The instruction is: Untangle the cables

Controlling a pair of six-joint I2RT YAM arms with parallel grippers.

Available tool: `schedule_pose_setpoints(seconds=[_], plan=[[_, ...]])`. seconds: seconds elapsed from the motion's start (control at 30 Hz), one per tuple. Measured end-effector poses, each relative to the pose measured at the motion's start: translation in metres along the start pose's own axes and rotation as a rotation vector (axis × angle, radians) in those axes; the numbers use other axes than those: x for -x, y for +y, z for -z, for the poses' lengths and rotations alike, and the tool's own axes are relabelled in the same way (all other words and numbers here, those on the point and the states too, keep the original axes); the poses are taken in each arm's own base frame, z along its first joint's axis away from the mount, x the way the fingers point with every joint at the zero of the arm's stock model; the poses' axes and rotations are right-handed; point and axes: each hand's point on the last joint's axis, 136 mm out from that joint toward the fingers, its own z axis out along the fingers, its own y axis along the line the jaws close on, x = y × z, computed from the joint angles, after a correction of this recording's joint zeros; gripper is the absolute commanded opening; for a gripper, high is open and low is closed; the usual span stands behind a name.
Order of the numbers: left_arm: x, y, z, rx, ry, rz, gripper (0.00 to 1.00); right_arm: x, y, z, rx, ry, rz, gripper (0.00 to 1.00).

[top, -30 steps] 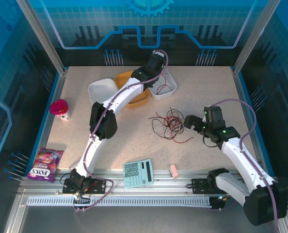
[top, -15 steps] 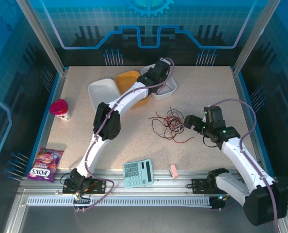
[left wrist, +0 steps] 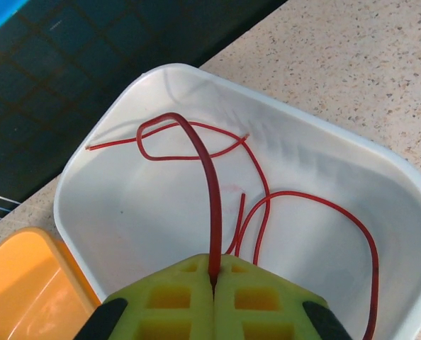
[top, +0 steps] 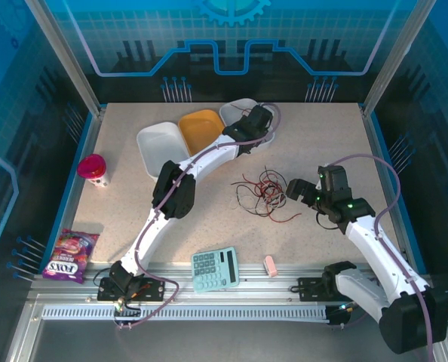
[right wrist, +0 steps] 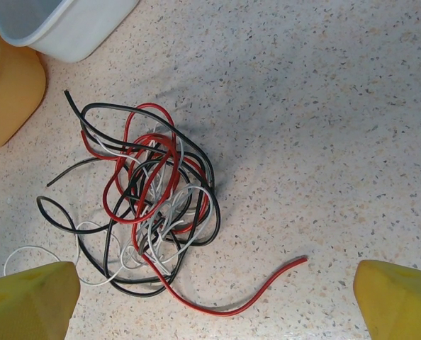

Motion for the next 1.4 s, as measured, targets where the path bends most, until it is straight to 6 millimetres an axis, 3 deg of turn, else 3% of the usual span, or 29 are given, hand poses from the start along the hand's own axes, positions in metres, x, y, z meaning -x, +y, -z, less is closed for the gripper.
schedule_pose_setpoints(seconds=[0.37, 0.57, 0.7, 0.9, 1.1, 1.23, 1.3, 1.37, 1.4], plan=[[-0.021, -0.017, -0.027, -0.022, 0.031, -0.060, 0.04, 0.000, 0.000, 0.001, 0.001, -0.001, 0.000, 1.00], [-0.031, -0.021, -0.039, -0.022, 0.045, -0.091, 0.15, -0.001, 0.000, 0.002, 0.000, 0.000, 0.000, 1.00], [-0.029, -0.018, -0.040, -0.018, 0.042, -0.087, 0.32, -0.001, -0.001, 0.002, 0.000, -0.001, 0.000, 1.00], [-0.024, -0.014, -0.037, -0.014, 0.032, -0.072, 0.45, -0.001, -0.001, 0.002, 0.000, 0.000, 0.000, 1.00], [-0.002, -0.002, -0.019, -0.009, -0.009, -0.053, 0.60, -0.001, -0.001, 0.002, 0.000, 0.000, 0.000, 1.00], [0.025, 0.014, 0.004, 0.001, -0.061, -0.019, 0.73, -0.001, -0.001, 0.003, 0.000, -0.001, 0.000, 1.00], [0.037, 0.021, 0.015, 0.002, -0.084, 0.008, 0.82, -0.001, 0.000, 0.004, 0.002, -0.004, 0.000, 1.00], [0.049, 0.028, 0.029, -0.005, -0.106, 0.037, 0.98, 0.000, 0.000, 0.005, 0.005, -0.008, 0.001, 1.00], [0.053, 0.031, 0.035, -0.008, -0.113, 0.052, 0.99, 0.000, 0.000, 0.005, 0.006, -0.009, 0.001, 1.00]])
